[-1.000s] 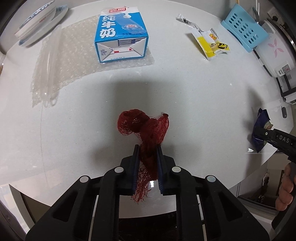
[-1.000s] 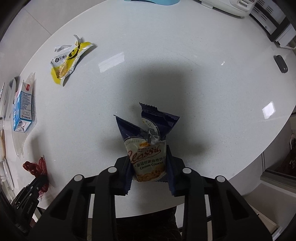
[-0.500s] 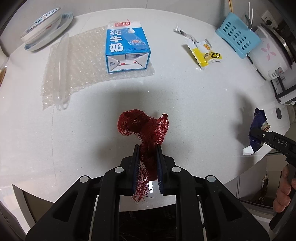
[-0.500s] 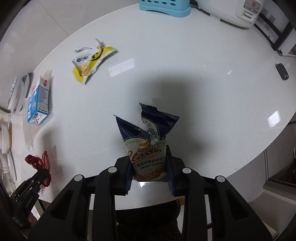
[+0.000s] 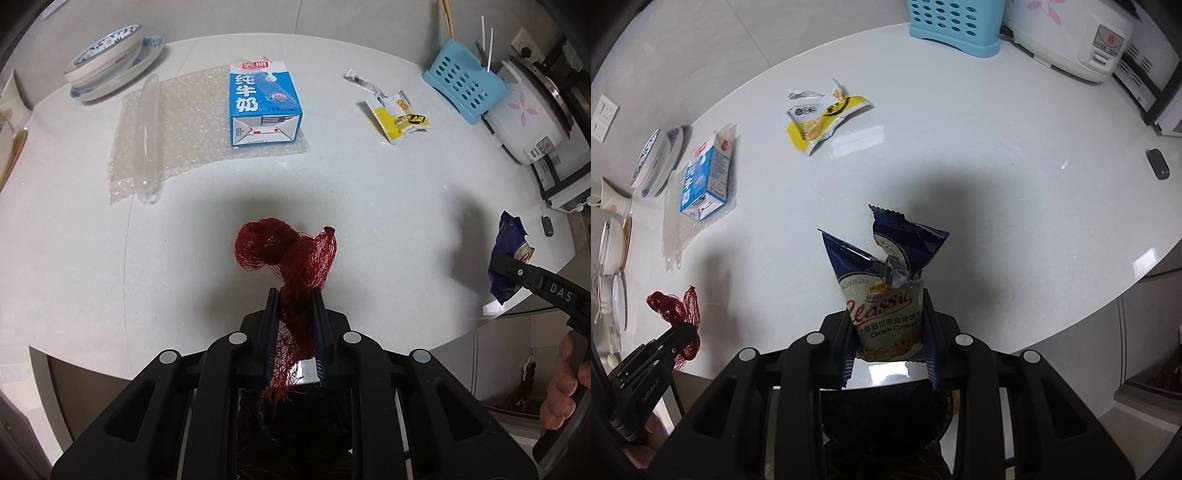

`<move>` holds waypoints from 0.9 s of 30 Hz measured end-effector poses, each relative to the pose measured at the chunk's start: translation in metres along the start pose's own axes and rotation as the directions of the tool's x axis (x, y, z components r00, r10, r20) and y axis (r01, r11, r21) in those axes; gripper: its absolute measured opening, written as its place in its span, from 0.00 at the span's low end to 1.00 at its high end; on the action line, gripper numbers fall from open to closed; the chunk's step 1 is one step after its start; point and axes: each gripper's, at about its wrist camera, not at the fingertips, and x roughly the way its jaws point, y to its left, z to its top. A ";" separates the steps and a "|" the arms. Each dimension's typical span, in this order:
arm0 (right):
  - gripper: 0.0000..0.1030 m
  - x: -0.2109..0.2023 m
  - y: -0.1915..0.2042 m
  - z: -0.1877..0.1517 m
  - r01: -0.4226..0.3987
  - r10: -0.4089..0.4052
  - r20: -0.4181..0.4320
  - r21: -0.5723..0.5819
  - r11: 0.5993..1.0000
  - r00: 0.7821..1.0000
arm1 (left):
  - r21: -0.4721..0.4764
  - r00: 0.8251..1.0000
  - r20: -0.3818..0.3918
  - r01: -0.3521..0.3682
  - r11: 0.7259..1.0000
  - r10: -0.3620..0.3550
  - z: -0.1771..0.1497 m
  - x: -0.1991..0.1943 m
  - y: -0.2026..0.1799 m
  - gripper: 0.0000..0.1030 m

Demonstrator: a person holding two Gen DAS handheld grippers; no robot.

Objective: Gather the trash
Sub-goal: 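Carry the mesh bag and cookie wrapper down over the black bin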

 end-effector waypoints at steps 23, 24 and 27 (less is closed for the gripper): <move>0.28 -0.042 0.040 -0.067 -0.069 0.087 0.086 -0.201 0.977 0.993 | -0.033 0.998 0.062 0.008 0.999 -0.006 -0.065 -0.046 -0.007 0.15; 0.28 -0.042 0.040 -0.071 -0.070 0.091 0.089 -0.210 0.975 0.992 | -0.035 0.998 0.062 0.016 0.999 -0.014 -0.070 -0.048 -0.007 0.15; 0.28 -0.045 0.040 -0.083 -0.083 0.106 0.090 -0.222 0.971 0.990 | -0.037 0.998 0.064 0.015 0.999 -0.013 -0.083 -0.051 -0.010 0.15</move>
